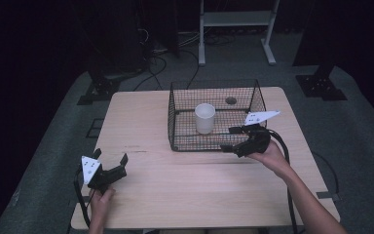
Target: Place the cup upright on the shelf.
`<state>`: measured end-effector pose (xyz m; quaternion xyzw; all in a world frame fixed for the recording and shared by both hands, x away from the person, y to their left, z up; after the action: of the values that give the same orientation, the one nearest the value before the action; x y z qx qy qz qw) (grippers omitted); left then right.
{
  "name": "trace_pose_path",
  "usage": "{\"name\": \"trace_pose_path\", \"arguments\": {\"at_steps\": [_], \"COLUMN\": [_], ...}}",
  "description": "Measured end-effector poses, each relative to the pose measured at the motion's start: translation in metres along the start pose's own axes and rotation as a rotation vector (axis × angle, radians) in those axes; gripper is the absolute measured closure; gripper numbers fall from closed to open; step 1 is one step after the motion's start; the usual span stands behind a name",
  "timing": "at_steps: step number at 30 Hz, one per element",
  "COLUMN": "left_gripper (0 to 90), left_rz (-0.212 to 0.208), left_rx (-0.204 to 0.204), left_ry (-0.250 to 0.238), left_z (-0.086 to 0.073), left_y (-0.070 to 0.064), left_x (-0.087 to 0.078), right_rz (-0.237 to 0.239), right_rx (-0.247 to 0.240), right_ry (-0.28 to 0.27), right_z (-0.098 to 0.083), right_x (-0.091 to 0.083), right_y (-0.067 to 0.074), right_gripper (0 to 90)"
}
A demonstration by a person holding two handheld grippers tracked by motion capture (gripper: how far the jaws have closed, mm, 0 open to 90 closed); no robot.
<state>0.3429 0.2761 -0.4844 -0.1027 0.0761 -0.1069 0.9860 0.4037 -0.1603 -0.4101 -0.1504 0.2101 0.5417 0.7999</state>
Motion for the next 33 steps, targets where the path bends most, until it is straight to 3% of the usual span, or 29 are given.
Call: {"name": "trace_pose_path", "arguments": {"at_steps": [18, 33], "left_gripper": [0.0, 0.0], "left_rz": [0.0, 0.001], "left_rx": [0.001, 0.001], "left_ry": [0.0, -0.001], "left_z": [0.0, 0.0], "left_y": [0.0, 0.0], "left_x": [0.0, 0.0], "right_rz": [-0.001, -0.028], "right_rx": [0.018, 0.039], "right_ry": [-0.007, -0.007], "right_z": [-0.024, -0.049], "right_x": [-0.018, -0.031], "right_y": [0.012, 0.018], "right_gripper": [13.0, 13.0]}}
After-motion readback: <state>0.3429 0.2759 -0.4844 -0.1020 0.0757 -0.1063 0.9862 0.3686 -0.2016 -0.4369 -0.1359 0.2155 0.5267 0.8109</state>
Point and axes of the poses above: each handheld gripper's, and its own axes: x roughly forward along the jaws, z roughly out of its top, y roughly to its left, the point moved 5 cm from there along x, roughly forward along the jaws, and after that the axes turned 12 degrees about -x, right-handed, at the moved point
